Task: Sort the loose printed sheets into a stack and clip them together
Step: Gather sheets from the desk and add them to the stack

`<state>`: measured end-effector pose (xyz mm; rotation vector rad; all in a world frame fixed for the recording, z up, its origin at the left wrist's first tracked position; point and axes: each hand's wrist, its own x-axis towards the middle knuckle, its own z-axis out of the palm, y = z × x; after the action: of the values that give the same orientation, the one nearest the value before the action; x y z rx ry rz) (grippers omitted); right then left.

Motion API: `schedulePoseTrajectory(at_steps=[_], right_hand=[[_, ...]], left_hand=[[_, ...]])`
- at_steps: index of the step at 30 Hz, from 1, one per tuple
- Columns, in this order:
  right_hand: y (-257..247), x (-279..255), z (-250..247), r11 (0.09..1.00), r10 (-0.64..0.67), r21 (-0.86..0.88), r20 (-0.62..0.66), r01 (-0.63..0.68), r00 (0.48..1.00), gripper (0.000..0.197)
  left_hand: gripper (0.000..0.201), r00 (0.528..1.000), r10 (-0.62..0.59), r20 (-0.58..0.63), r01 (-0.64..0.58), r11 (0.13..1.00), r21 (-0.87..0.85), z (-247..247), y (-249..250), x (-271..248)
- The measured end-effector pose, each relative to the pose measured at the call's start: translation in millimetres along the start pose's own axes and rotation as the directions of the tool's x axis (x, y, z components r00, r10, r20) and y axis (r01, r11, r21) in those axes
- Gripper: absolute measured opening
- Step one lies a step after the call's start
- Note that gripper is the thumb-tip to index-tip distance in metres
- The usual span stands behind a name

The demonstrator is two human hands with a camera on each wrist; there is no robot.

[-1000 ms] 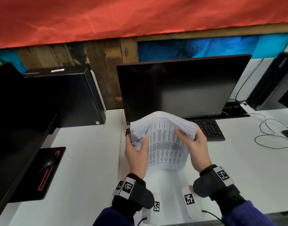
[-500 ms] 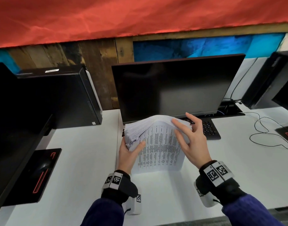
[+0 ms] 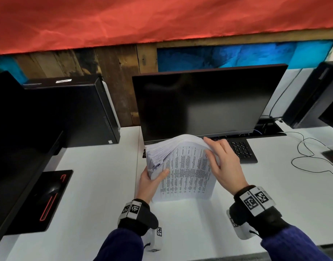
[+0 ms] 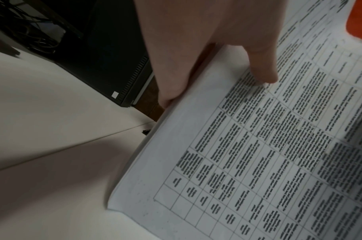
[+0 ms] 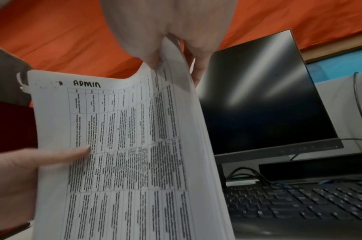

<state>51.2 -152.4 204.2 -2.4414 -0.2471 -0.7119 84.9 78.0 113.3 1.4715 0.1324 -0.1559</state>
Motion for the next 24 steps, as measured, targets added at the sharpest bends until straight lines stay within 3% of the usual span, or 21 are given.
schedulePoseTrajectory(at_steps=[3,5,7,10,12,13,17,20,23,24], right_hand=[[-19.1,24.0,-19.7,0.978,0.086,-0.205,0.244,-0.036,0.966,0.043],[-41.3,48.9,-27.3,0.94,0.14,-0.342,0.43,0.017,0.892,0.062],[-65.7,74.6,-21.9,0.9,0.165,-0.422,0.558,0.107,0.814,0.07],[-94.9,102.8,3.7,0.88,0.22,-0.448,0.68,0.159,0.699,0.057],[-108.7,109.6,19.8,0.869,0.269,-0.464,0.738,0.175,0.619,0.047],[-112.0,109.4,27.0,0.858,0.278,-0.475,0.747,0.194,0.603,0.042],[-107.1,96.7,37.3,0.867,0.193,-0.444,0.718,0.226,0.669,0.024],[-89.2,92.7,15.6,0.915,0.111,-0.348,0.703,0.203,0.703,0.016],[-58.6,93.0,-22.5,0.972,0.088,-0.22,0.65,0.076,0.755,0.005],[-42.5,90.9,-34.6,0.99,0.101,-0.144,0.621,-0.014,0.778,0.012]], left_hand=[[0.068,1.0,0.031,-0.004,-0.031,0.999,0.031,-0.3,-0.2,2.4],[0.066,0.999,0.048,-0.004,-0.048,0.998,0.042,-0.5,1.0,3.1],[0.06,0.999,0.049,0.003,-0.05,0.997,0.054,-0.7,1.1,3.3],[0.036,0.998,0.056,0.009,-0.056,0.996,0.072,-1.0,3.0,1.7],[0.035,0.998,0.055,0.009,-0.055,0.995,0.081,-1.1,3.4,0.7],[0.036,0.999,0.049,0.005,-0.049,0.995,0.084,-1.2,2.8,1.4],[0.04,0.999,0.043,-0.03,-0.04,0.994,0.098,-1.0,0.3,4.3],[0.039,0.998,0.061,0.0,-0.06,0.983,0.176,-1.2,-2.0,4.2],[0.037,0.997,0.082,-0.009,-0.075,0.945,0.319,-13.2,2.6,4.0],[0.04,0.996,0.081,-0.025,-0.069,0.946,0.318,-19.5,7.1,6.3]])
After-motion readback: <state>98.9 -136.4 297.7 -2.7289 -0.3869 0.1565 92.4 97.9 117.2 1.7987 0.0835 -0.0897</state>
